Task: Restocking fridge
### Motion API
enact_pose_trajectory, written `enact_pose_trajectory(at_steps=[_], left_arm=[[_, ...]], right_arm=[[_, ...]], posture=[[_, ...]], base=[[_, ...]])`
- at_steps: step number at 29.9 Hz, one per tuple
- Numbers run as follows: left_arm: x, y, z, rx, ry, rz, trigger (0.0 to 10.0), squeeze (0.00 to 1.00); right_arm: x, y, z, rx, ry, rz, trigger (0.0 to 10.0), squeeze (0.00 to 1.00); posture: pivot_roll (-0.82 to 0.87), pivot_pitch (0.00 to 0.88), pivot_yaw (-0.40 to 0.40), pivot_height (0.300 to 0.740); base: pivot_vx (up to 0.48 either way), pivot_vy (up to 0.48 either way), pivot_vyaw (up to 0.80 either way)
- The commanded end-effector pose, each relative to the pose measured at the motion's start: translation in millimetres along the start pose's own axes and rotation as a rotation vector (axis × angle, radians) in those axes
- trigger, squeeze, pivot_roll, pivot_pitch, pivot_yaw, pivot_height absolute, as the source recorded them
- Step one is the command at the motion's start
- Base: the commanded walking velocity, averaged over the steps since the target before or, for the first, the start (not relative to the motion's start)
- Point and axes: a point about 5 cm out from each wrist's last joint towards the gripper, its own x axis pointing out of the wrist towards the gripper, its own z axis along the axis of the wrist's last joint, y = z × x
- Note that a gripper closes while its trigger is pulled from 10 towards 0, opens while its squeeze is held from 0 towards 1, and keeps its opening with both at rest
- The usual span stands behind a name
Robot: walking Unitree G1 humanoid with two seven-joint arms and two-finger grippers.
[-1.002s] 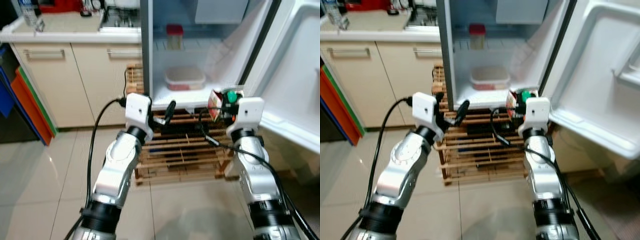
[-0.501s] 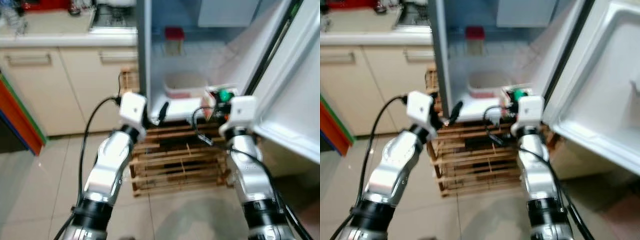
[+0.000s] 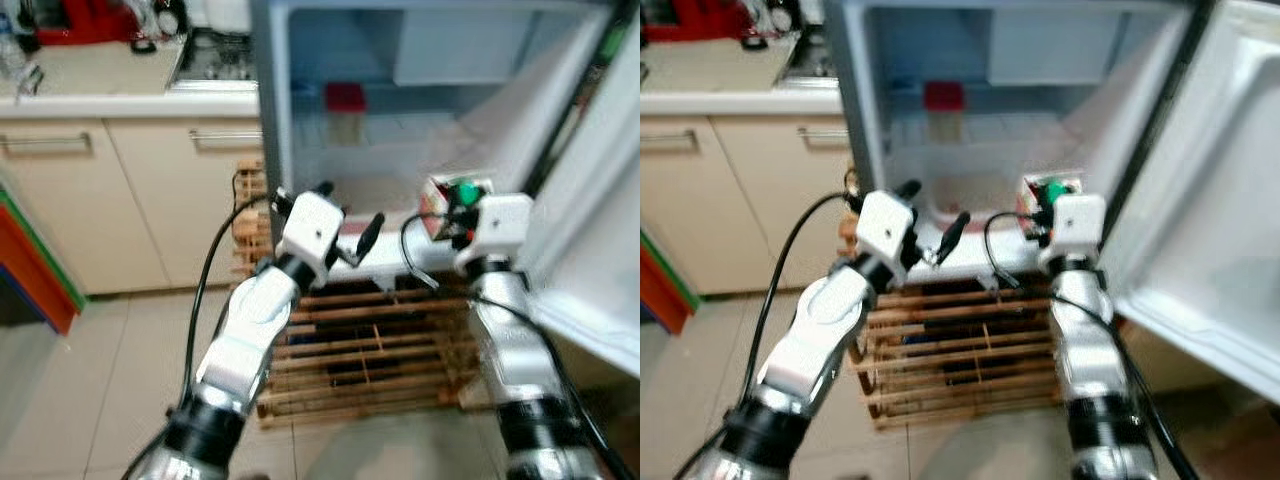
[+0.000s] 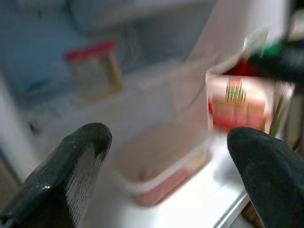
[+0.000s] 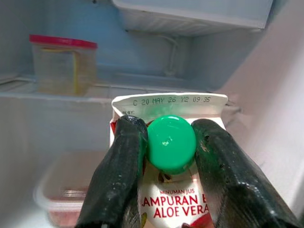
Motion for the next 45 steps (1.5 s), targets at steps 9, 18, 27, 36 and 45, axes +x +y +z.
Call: enact_pose_trajectory(at_steps=[9,18,27,36,45], left_arm=[[6.4,-8.2,15.0,-0.077,-0.082,-0.023,10.0,0.0],[5.7,-11.4,13.7,-0.071,-0.081,-0.032,10.0,0.0],[4.6,-0.2,11.5,-0.123,-0.065,0.032,10.0,0.0],[4.6,2.0,10.7,-0.14,-0.06,0.045,10.0,0.0],[4.8,1.8,10.8,-0.138,-0.057,0.043,10.0,0.0]], right_arm=[[3.6,-13.3,2.2,-0.018,-0.011,-0.034,0.0,0.0],[0.0,-5.4,-4.3,0.003,0.018,-0.007,0.0,0.0],[-2.2,3.0,-8.6,0.011,0.057,0.052,0.0,0.0],[-2.5,3.8,-8.7,0.015,0.067,0.061,0.0,0.0],[-2.4,6.4,-10.9,0.018,0.089,0.088,0.0,0.0]], posture=[[0.04,0.0,-0.043,0.74],[0.04,0.0,-0.048,0.74],[0.04,0.0,-0.05,0.74],[0.04,0.0,-0.051,0.74],[0.04,0.0,-0.054,0.74]], base=[[0.101,0.0,0.0],[0.45,0.0,0.0],[0.083,-0.056,0.09],[0.0,0.0,0.77],[0.0,0.0,0.76]])
